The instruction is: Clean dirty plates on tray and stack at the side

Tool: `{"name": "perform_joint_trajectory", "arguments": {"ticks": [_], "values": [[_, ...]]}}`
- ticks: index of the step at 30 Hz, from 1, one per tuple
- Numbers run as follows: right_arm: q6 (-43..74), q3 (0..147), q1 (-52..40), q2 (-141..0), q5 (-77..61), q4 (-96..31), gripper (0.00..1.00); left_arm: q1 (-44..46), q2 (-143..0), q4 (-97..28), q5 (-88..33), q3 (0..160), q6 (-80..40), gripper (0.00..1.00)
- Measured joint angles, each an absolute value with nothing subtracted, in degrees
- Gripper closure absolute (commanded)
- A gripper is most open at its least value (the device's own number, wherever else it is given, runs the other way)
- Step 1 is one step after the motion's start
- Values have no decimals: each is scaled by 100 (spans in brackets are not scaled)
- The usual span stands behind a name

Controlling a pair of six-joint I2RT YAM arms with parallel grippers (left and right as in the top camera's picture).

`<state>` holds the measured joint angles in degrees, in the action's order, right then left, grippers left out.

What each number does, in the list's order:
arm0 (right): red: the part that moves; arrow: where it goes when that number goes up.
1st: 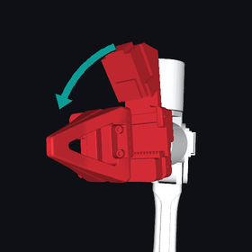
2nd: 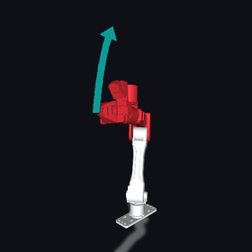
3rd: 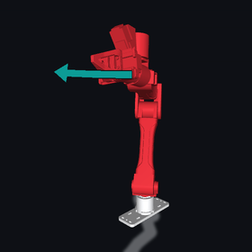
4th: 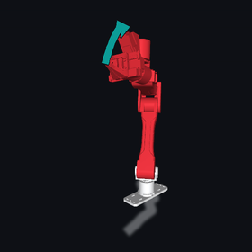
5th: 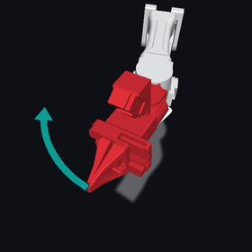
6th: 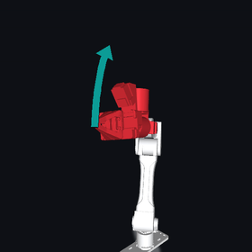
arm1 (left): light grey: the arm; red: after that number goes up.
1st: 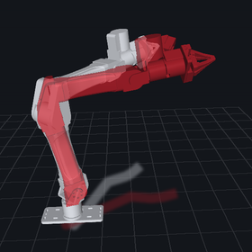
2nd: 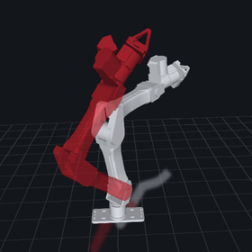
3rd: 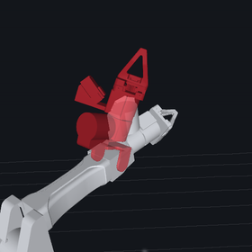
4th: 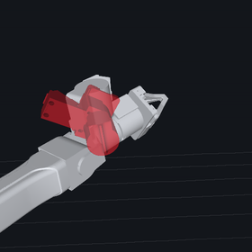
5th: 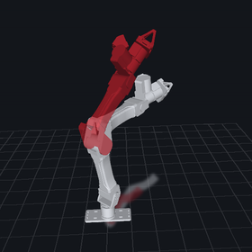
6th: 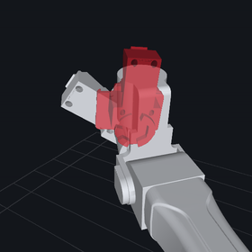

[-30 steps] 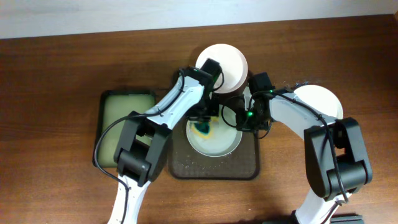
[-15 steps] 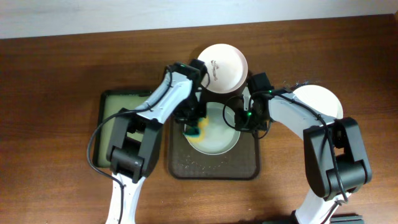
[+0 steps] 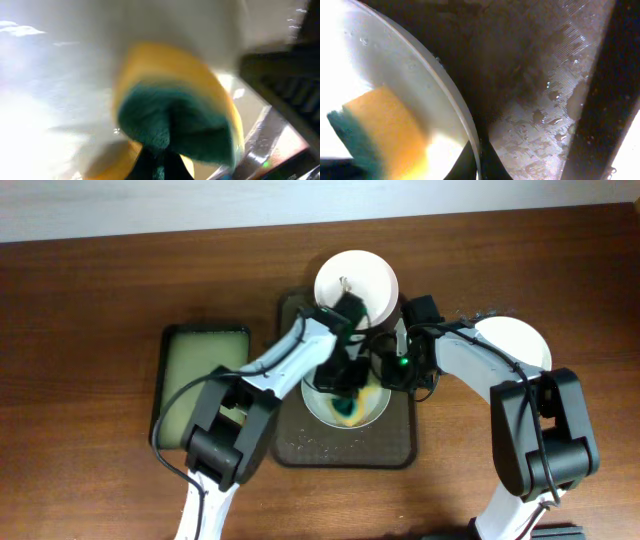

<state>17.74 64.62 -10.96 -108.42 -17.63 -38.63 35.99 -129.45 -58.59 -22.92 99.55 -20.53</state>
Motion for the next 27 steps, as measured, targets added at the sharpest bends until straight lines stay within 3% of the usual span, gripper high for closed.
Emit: {"name": "perform_joint_trajectory", "arguments": {"ticks": [3, 8, 11, 13, 15, 19, 22, 23, 24, 27], "values": [[1780, 6462, -1098, -10842, -1780, -3852, 96, 2777, -12827, -6399, -1129, 10175, -2036, 100], [1675, 6462, -1133, -10844, -1772, -3806, 96, 2287, -11544, -6792, -209, 10186, -2034, 100], [1409, 6462, -1133, -10844, -1824, -3809, 96, 1496, -10755, -7400, 412, 10265, -2036, 100], [1334, 6471, -1133, -10818, -1850, -3887, 96, 1002, -10733, -7126, 513, 9732, -2036, 99], [1328, 6399, -1166, -10473, -1601, -4185, 96, 355, -10803, -6440, 475, 8604, -2038, 75], [1420, 6383, -1772, -8962, 91, -4606, 96, -58, -10818, -6305, 183, 8263, -2043, 55], [1483, 6379, -2788, -8545, 1767, -4635, 96, -47, -10171, -6316, 49, 8261, -2040, 23], [1485, 6379, -3232, -8420, 2394, -4630, 96, -47, -9843, -6346, 40, 8263, -2038, 18], [1483, 6379, -3887, -8368, 3315, -4637, 96, -47, -9620, -6366, 36, 8270, -2025, 0], [1481, 6379, -4783, -8366, 4827, -4635, 96, -47, -9105, -6401, -12, 8272, -2038, 1]]}}
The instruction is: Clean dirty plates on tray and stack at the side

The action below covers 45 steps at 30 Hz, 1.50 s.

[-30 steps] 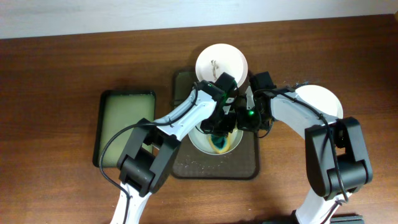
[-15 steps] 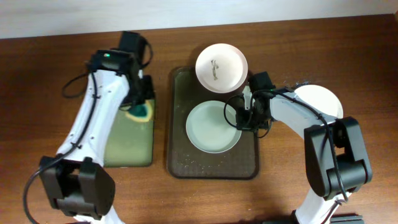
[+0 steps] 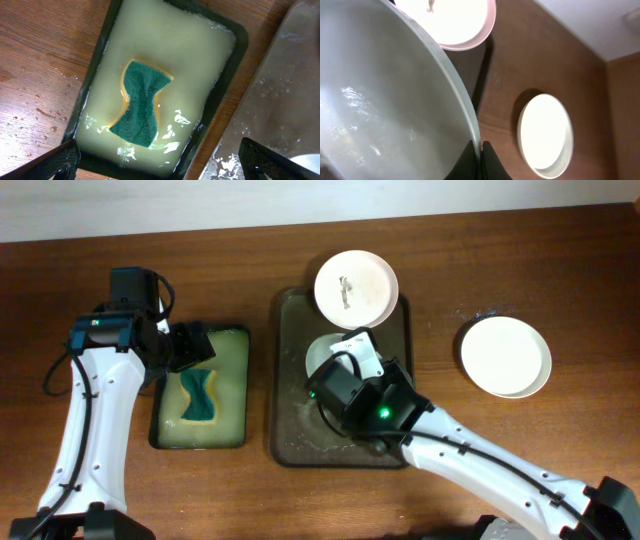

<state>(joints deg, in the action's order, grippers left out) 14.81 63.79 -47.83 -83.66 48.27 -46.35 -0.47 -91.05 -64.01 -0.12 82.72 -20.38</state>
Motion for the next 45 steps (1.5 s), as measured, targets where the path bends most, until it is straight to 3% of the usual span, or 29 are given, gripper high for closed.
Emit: {"name": "perform_joint_trajectory", "arguments": {"ticks": [6, 29, 33, 36, 38, 40, 41, 42, 45], "values": [[1476, 6497, -5422, -8361, 5662, -4930, 96, -45, -9098, -6401, -156, 8272, -2038, 0], [1697, 6772, -5172, -8350, 6324, -5205, 96, -47, -9098, -6403, -158, 8272, -2038, 1], [1831, 6812, -2676, -8309, 3393, -4676, 96, -47, -9096, -6392, -174, 8278, -2038, 0], [1472, 6845, 685, -8337, -211, -4589, 96, -45, -9096, -6407, -189, 8278, -2038, 1], [1446, 6858, 2674, -8639, -1179, -4569, 96, -45, -9096, -6405, -204, 8278, -2038, 0], [1507, 6869, 3614, -9139, -1284, -4495, 96, -45, -9096, -6403, -200, 8278, -2038, 1], [1546, 6873, 3938, -9502, -1299, -4495, 71, -45, -9096, -6403, -200, 8276, -2038, 1], [1645, 6862, 4198, -10042, -1304, -4515, 53, -45, -9096, -6403, -200, 8278, -2038, 0], [1293, 6932, 3972, -10116, -1822, -4493, 50, -45, -9096, -6403, -200, 8276, -2038, 1]]}}
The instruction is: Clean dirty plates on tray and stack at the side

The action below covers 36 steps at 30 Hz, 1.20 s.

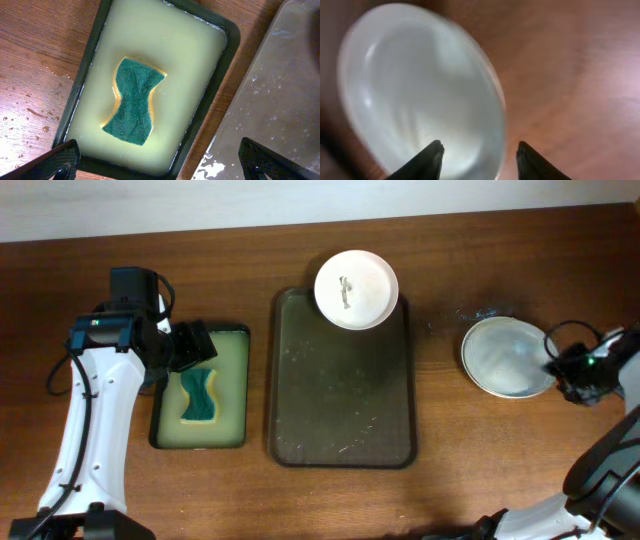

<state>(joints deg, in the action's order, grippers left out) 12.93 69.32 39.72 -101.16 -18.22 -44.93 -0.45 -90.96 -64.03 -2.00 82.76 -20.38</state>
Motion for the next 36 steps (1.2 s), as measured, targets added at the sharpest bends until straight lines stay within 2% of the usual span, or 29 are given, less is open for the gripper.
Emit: {"name": "perform_joint_trajectory", "arguments": {"ticks": [1, 2, 3, 5, 6, 8, 11, 15, 16, 17, 18, 22, 24, 25, 26, 28, 30, 31, 32, 33, 36], "values": [[1107, 7028, 3653, -9996, -2095, -4519, 50, -45, -9096, -6403, -200, 8278, -2038, 1], [982, 7148, 3151, -9751, -2233, -4499, 43, -45, -9096, -6403, -200, 8278, -2038, 1], [878, 7347, 2274, -9325, -2443, -4383, 36, -45, -9096, -6403, -198, 8278, -2038, 1], [596, 7461, 781, -9105, -2169, -3800, 36, -45, -9096, -6414, -207, 8276, -2038, 1], [515, 7461, -54, -9299, -1653, -3465, 41, -45, -9096, -6410, -209, 8276, -2038, 0], [279, 7459, -652, -10088, -1079, -2460, 44, -45, -9096, -6416, -217, 8276, -2038, 1], [141, 7393, -690, -11271, -792, -821, 45, -45, -9096, -6403, -215, 8276, -2038, 1], [121, 7400, -652, -11854, -727, 248, 49, -45, -9096, -6399, -215, 8276, -2038, 0], [148, 7404, -642, -12042, -690, 333, 61, -45, -9096, -6405, -215, 8276, -2038, 1], [143, 7404, -633, -12171, -663, 333, 86, -45, -9096, -6403, -217, 8276, -2038, 1], [172, 7413, -615, -12182, -672, 320, 96, -45, -9096, -6405, -217, 8276, -2038, 0], [333, 7446, -576, -11740, -749, -681, 96, -45, -9096, -6403, -217, 8276, -2038, 1], [390, 7413, -576, -10949, -733, -1614, 96, -45, -9096, -6405, -217, 8276, -2038, 1], [746, 7450, -576, -10379, -738, -2589, 96, -45, -9096, -6399, -215, 8276, -2038, 1], [963, 7452, -576, -9924, -733, -3015, 96, -45, -9096, -6401, -217, 8278, -2038, 1], [1481, 7524, -576, -9699, -954, -4517, 96, -45, -9096, -6416, -215, 8276, -2038, 1], [1723, 7048, -679, -9747, -1133, -5002, 96, -45, -9096, -6405, -217, 8278, -2038, 0], [2040, 6641, -858, -9773, -1199, -4718, 96, -45, -9096, -6396, -213, 8278, -2038, 1], [2296, 6337, -1048, -9804, -1297, -4515, 82, -45, -9096, -6405, -217, 8278, -2038, 1], [2589, 6176, -1238, -9821, -1393, -4206, 74, -45, -9096, -6401, -215, 8278, -2038, 1], [3308, 6128, -1664, -9819, -1446, -3754, 69, -45, -9096, -6401, -215, 8278, -2038, 1]]}}
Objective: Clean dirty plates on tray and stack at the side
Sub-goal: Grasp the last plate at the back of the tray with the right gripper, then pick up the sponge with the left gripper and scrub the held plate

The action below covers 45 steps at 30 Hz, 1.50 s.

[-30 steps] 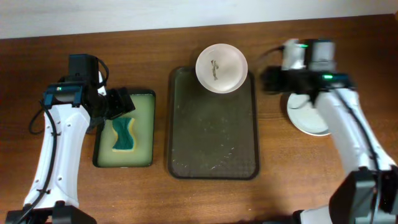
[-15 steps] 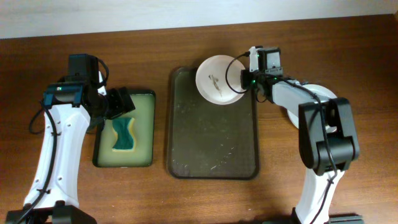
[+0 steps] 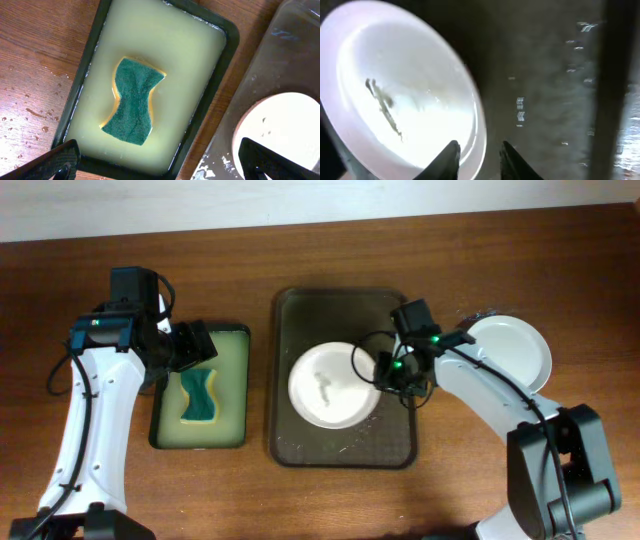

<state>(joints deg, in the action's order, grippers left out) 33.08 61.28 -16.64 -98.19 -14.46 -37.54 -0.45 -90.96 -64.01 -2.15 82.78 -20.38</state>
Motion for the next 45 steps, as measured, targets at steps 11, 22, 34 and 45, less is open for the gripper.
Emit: {"name": "perform_joint_trajectory", "arguments": {"ticks": [11, 22, 34, 45], "values": [[554, 6654, -1697, -8873, -1297, -4630, 63, -45, -9942, -4136, -172, 6187, -2038, 100], [534, 6654, -1697, -8873, -1297, -4630, 62, -67, -10444, -5568, -12, 7413, -1898, 61], [534, 6654, -1699, -9603, -1479, -3778, 71, 30, -11019, -6379, -287, 8493, -1743, 100], [2388, 6665, -1706, -11067, -1977, -3120, 96, 1959, -11723, -5749, -1422, 9522, -1890, 100]]}}
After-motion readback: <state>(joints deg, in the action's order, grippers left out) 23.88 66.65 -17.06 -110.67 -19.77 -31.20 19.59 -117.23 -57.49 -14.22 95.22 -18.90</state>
